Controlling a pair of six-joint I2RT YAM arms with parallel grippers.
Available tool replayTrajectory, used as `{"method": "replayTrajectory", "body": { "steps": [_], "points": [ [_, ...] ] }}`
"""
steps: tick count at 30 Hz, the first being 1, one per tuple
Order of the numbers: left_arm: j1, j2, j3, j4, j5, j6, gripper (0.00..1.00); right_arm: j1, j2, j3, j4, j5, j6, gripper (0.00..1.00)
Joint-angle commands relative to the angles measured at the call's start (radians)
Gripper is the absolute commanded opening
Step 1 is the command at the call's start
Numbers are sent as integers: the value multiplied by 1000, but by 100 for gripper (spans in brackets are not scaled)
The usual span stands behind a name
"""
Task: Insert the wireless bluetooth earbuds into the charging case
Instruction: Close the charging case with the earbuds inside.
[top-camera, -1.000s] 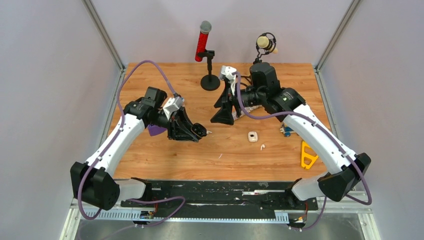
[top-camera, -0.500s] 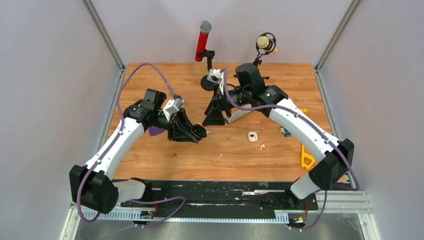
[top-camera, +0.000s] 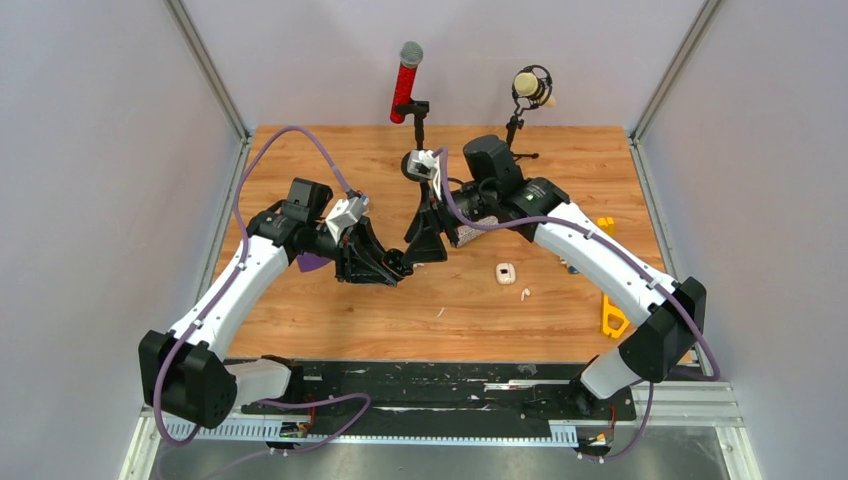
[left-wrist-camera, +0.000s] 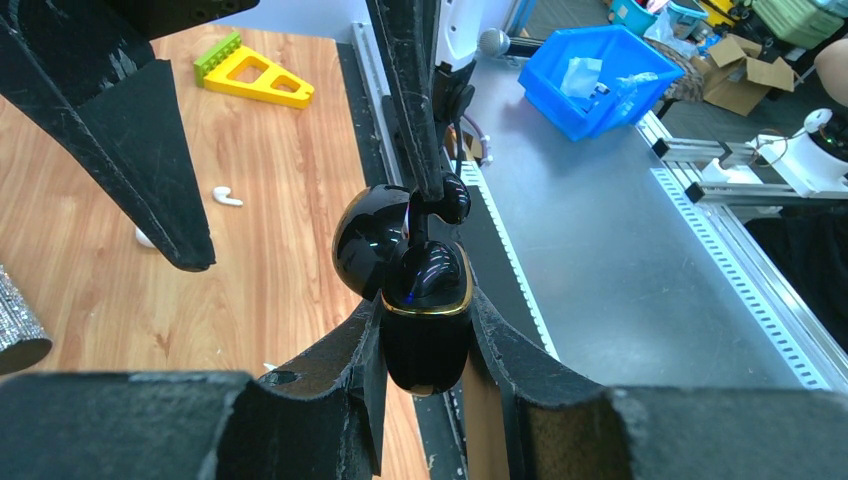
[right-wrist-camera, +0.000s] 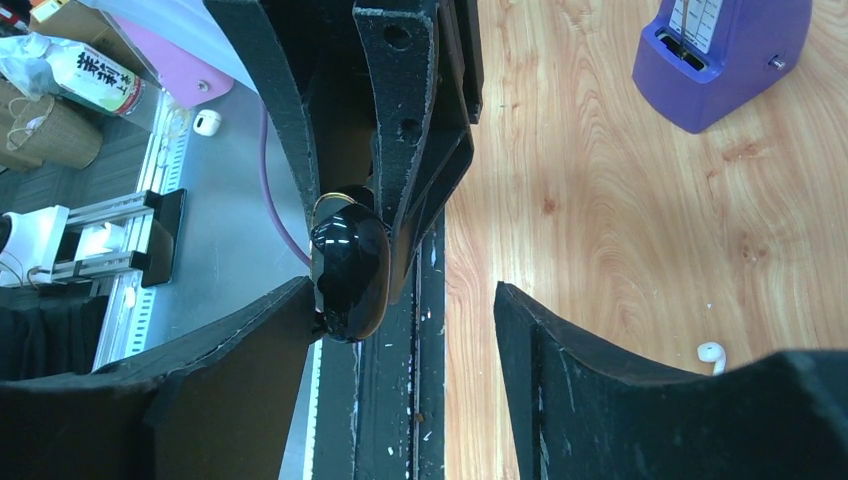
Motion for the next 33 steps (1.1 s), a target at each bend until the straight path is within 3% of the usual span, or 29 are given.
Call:
{"method": "replayTrajectory", "body": {
  "steps": [1, 12, 23, 33],
  "points": [
    [4, -26, 2, 19, 164, -12, 0, 10, -34, 1, 39, 18, -3, 68],
    [4, -41, -6, 19, 164, -11, 0, 10, -31, 12, 39, 103, -12, 68],
    [4, -42, -10, 25, 164, -14, 0, 11, -21, 79, 4, -42, 10, 68],
    [4, -40, -7, 27, 164, -18, 0, 11, -50, 76, -29, -22, -40, 68]
  ]
}}
